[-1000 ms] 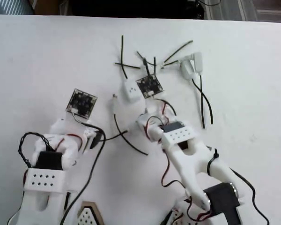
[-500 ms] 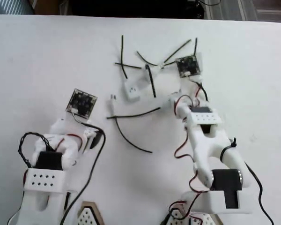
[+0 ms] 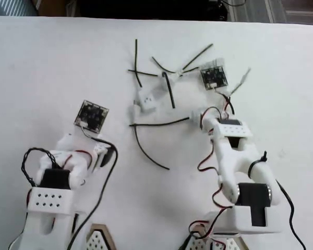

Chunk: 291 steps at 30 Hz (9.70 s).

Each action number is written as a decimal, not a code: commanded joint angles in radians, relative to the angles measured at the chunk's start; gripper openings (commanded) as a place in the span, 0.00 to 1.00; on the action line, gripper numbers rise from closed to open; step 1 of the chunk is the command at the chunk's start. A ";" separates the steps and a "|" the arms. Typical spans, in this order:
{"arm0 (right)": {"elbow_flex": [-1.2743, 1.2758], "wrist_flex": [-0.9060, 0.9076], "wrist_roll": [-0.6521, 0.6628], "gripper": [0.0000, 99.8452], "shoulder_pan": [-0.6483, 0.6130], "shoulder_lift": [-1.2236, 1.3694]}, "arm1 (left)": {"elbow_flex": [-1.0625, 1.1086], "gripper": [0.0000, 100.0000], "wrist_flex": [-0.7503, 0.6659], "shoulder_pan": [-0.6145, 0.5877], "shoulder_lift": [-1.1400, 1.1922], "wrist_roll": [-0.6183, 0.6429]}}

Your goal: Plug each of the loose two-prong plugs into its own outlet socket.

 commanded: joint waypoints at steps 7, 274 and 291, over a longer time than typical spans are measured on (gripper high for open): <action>-0.046 0.291 0.002 0.17 -0.024 -0.397 | -0.006 0.28 -0.018 -0.007 -0.019 0.000; 0.164 0.682 -0.098 0.02 -0.671 -1.196 | -0.249 0.23 -0.158 0.291 -0.019 0.130; 0.224 0.628 -0.183 0.02 -0.707 -1.221 | -0.296 0.23 -0.075 0.440 -0.021 0.124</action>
